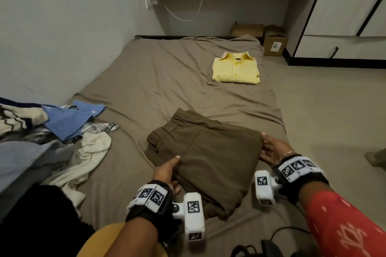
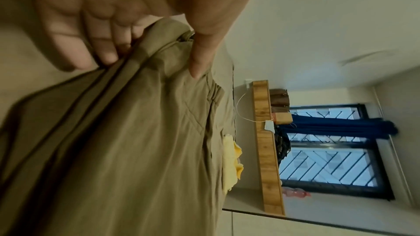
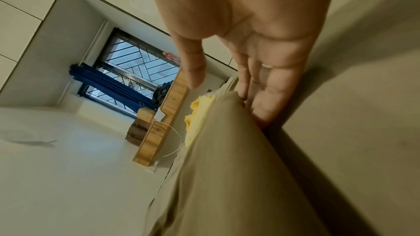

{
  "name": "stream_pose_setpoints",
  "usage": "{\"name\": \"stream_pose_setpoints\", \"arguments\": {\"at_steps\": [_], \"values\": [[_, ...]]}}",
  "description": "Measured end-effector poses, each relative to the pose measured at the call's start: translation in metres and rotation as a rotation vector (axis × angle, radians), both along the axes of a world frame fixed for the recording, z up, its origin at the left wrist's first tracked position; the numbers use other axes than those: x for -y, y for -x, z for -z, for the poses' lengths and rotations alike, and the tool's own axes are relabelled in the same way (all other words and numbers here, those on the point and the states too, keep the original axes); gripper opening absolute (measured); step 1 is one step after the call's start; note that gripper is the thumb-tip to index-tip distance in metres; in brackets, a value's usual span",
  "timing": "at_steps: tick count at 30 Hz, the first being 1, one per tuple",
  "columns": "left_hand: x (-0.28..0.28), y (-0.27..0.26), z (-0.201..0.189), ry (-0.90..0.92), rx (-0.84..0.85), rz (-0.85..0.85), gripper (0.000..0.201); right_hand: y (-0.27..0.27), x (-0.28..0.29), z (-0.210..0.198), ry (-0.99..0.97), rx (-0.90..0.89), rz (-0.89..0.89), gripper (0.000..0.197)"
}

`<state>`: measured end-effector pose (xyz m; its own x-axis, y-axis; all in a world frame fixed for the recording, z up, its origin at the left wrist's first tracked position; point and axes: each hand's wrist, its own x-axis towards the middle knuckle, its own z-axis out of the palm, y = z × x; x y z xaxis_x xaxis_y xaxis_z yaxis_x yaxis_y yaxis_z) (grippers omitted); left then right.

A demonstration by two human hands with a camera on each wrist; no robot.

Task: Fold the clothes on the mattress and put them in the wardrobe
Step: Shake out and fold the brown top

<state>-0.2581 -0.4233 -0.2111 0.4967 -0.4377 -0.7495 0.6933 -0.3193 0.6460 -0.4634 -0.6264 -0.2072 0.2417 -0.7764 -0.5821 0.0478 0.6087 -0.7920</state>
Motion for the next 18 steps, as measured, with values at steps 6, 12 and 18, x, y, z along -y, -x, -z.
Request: {"name": "stream_pose_setpoints", "arguments": {"at_steps": [6,12,18], "values": [[0.007,-0.009,0.002,0.066,0.082,0.011,0.058,-0.018,0.033,0.002,0.022,-0.055,-0.131,0.014],[0.004,0.007,0.019,0.074,0.031,0.024,0.064,-0.033,0.071,0.001,0.045,-0.276,-0.449,0.038],[0.016,0.012,0.007,0.223,0.127,0.023,0.052,-0.058,0.068,-0.028,0.391,-0.532,-0.987,0.011]]}}
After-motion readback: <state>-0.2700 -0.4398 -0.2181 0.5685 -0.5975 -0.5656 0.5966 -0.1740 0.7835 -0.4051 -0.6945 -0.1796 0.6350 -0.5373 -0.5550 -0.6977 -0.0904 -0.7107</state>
